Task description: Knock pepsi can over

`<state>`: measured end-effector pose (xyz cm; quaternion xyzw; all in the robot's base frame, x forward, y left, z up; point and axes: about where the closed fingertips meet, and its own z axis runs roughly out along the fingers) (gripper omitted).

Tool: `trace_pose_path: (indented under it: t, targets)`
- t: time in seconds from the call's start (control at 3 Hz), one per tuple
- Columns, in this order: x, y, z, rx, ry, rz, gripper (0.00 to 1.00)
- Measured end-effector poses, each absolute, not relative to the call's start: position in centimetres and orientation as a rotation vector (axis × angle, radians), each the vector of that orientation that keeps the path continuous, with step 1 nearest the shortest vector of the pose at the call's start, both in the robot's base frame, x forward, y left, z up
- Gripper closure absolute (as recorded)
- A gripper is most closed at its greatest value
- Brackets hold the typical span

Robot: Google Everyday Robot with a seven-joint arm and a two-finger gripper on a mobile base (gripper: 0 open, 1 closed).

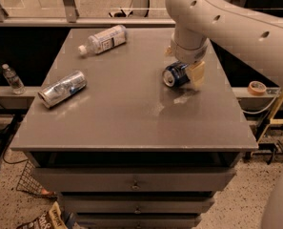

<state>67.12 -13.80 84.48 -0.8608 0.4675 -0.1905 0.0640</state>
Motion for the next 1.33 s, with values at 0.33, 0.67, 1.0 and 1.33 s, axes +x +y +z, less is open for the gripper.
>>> trace_pose_path:
  t: [0.33, 0.67, 1.0, 1.33]
  targets:
    - [67.1, -13.9, 84.5, -2.594, 1.416, -0.571, 0.00]
    - [66.4, -15.6, 86.9, -2.506, 1.438, -0.554, 0.00]
    - [64.4, -18.0, 90.2, -2.373, 1.489, -0.554, 0.00]
    - [61.8, -20.2, 91.9, -2.203, 1.553, -0.505, 0.00]
